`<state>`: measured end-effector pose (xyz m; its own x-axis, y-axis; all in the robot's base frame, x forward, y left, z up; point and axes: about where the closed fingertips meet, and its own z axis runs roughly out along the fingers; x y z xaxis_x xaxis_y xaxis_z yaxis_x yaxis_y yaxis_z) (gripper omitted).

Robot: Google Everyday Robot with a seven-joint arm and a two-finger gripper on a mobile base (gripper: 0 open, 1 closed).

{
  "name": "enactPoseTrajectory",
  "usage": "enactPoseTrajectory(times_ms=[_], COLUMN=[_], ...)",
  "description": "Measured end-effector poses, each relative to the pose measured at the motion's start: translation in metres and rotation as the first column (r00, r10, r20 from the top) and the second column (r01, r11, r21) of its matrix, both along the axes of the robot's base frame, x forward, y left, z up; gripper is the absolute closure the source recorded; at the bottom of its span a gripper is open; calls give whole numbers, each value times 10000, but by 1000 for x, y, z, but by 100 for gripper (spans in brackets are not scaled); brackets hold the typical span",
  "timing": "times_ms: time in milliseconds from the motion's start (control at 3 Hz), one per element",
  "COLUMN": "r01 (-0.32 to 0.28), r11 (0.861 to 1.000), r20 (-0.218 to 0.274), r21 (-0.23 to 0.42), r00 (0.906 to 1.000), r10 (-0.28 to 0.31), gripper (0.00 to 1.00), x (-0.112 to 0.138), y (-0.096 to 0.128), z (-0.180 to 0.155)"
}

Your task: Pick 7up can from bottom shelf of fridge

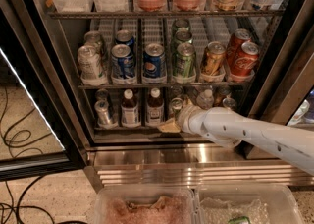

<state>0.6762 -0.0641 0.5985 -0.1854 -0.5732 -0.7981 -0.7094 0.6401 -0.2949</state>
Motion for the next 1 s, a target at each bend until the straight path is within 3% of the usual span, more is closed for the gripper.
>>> enactPoseTrajectory(times_ms=[1000], r01=[-1], r11=[10000], r20=[-1], r21=[0], r00=[10000], r10=[1], gripper=[87], x=[0], y=[0], z=[0])
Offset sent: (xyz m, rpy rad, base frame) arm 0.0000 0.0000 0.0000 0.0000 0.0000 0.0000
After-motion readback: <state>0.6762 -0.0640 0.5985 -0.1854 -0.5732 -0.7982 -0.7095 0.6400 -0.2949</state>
